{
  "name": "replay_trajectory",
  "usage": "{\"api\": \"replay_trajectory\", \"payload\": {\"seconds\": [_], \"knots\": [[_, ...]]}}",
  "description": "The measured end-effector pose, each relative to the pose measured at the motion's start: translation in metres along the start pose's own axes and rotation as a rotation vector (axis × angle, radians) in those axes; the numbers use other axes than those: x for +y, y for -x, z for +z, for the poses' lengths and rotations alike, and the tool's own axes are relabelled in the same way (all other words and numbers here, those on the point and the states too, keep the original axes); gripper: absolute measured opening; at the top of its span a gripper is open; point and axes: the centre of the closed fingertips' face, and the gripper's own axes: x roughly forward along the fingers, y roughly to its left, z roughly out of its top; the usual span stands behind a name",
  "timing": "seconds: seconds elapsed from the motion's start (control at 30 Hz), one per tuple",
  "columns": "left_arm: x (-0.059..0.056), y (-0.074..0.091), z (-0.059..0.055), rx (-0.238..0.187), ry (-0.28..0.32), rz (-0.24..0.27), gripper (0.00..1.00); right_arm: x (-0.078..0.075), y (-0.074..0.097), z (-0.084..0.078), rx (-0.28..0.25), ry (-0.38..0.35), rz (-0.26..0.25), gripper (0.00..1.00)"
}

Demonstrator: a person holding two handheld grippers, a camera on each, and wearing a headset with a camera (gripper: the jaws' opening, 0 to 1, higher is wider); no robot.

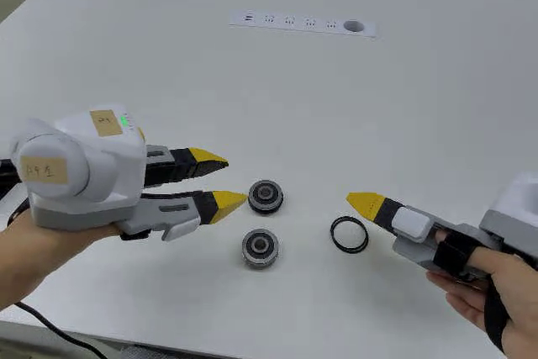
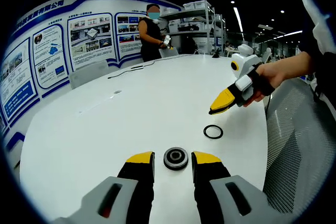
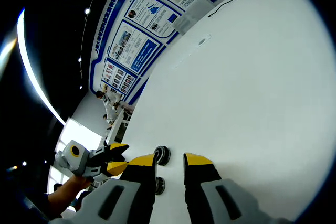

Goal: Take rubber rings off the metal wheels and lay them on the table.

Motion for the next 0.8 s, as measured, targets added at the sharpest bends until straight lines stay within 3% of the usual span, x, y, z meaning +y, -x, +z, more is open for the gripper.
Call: {"api": "replay_trajectory", "payload": {"seconds": [0.27,0.37,0.5,0.6,0.8], "knots": [[0.0,-0.027,-0.004,0.017,-0.009,-0.045,0.29,-0.003,-0.003,-0.004,0.023,0.003,0.017,0.21],[-0.002,-0.035,-0.01,0.033,-0.007,-0.062,0.28,0.003,-0.005,-0.001,-0.005,-0.09,0.046,0.21],[-0.003,-0.041,-0.018,0.052,0.004,-0.076,0.26,0.004,-0.005,-0.002,-0.007,-0.083,0.044,0.21],[-0.003,-0.044,-0.02,0.058,0.011,-0.082,0.26,0.011,-0.006,-0.001,-0.017,-0.143,0.068,0.2],[-0.003,-0.048,-0.023,0.067,0.018,-0.089,0.22,0.014,-0.009,0.0,-0.017,-0.152,0.078,0.19]]}}
